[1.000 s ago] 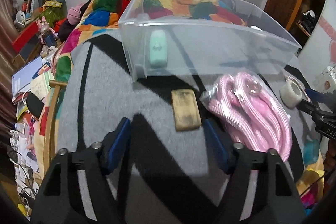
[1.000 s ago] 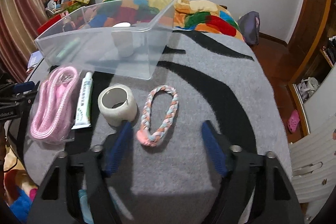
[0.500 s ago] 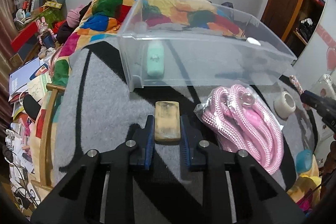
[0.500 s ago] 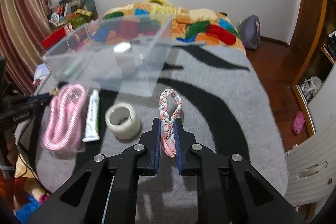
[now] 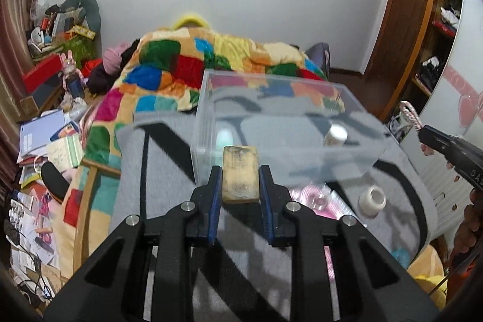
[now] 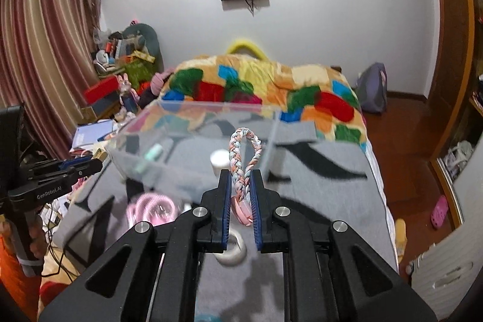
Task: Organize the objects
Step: 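Lower the soap bar and braided loop into the clear box and release both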
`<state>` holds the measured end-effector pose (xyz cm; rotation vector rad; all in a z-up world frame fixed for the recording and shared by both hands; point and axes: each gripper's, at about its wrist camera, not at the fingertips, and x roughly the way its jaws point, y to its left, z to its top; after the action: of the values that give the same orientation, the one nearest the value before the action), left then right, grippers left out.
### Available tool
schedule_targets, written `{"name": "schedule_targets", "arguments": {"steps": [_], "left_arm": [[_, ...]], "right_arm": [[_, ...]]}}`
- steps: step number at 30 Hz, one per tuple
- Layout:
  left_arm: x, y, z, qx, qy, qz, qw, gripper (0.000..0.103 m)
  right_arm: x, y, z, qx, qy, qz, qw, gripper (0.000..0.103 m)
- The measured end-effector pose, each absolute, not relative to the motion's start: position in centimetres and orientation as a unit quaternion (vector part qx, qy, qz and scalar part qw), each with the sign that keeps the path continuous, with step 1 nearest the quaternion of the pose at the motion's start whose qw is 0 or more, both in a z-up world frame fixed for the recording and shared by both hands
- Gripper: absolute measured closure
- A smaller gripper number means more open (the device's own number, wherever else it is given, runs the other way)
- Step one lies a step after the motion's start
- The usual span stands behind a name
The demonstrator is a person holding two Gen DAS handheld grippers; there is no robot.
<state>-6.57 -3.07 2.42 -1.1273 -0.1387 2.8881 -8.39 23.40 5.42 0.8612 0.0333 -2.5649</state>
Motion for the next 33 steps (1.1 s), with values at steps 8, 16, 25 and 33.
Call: {"name": "schedule_targets", "arguments": {"steps": [8, 16, 25, 33], "left_arm": [[-9.0, -2.3, 3.8, -0.359, -0.036, 0.932, 0.029, 0.080], [-12.8, -1.2, 2.9, -0.382, -0.020, 0.923, 0.043, 0.080], [-15.2, -1.1, 0.9, -0.410, -0.019, 0.911, 0.048, 0.080], [-14.2, -1.4, 1.8, -0.402, -0.019, 0.914, 0.049, 0.073]], "right_arm": [[-11.1, 20.0, 7.0, 0.287, 0.027, -0.930, 0.228, 0.092], [-13.8, 15.9, 5.4, 0.320, 0.056, -0.912, 0.252, 0.092], [-17.5, 14.1, 0.8, 0.399, 0.063, -0.876, 0.262, 0.092], [-17.0, 14.6, 0.8, 0.411, 0.064, -0.867, 0.273, 0.082]]}}
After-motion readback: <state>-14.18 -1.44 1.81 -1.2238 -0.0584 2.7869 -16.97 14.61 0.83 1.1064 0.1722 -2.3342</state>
